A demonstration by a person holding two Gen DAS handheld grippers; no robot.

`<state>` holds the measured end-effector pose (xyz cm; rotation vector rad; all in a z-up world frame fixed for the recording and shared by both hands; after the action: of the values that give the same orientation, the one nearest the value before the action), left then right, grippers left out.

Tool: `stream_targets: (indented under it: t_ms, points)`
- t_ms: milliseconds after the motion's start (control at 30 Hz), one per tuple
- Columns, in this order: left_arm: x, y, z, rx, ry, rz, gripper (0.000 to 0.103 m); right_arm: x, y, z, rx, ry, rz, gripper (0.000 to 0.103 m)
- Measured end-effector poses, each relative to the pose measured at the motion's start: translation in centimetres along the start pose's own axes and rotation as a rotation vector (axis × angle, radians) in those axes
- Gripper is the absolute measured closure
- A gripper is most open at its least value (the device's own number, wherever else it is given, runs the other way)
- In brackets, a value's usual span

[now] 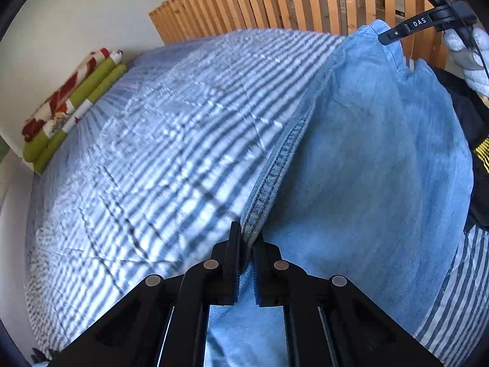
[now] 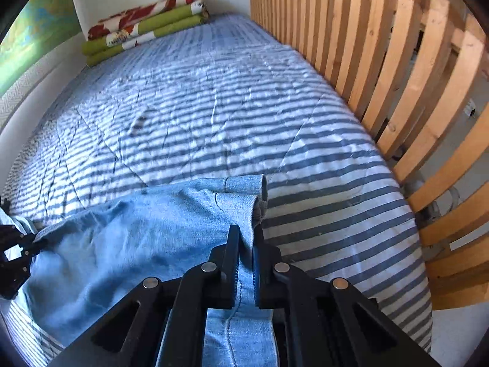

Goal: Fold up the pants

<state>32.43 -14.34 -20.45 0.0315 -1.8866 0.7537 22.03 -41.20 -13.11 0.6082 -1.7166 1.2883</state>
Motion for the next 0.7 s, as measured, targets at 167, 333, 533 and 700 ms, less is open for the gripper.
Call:
stream_targets:
  t_ms: [167,333,533,700]
  points:
    - [0.5,-2.6,-4.1,0.038,-0.059,0.041,0.097,2.4,-4.4,-1.2,0.005,0.015,0.109,0.097]
    - [-5.3,-2.4,-8.3,0.044,-0.212,-0.122,0.075,-2.8,-8.4,-1.2,0.003,0.139,0.039,0.067]
    - [-5.0,-2.2,-9.3,0.084,-0.210,-0.080,0.055,-3.9,-4.2,3.5,-0.188,0.064,-0.093,0.057]
    - [-2.1,-1.4,-5.4,0.070,-0.047,-0.039,0.055,-3.8,3.0,5.7,-0.316,-0.055,-0.207,0.054]
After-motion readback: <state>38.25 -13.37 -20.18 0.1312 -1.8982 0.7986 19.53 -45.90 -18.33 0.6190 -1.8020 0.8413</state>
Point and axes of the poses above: each gripper's, at about its wrist camera, not at the fingertips, and x roughly against the way its jaws point, z to its right, y to its underside, the point moved 9 cm from there along -x, roughly the way its jaws point, and after that the axes turned 2 degrees about x, right-handed, at the moved point
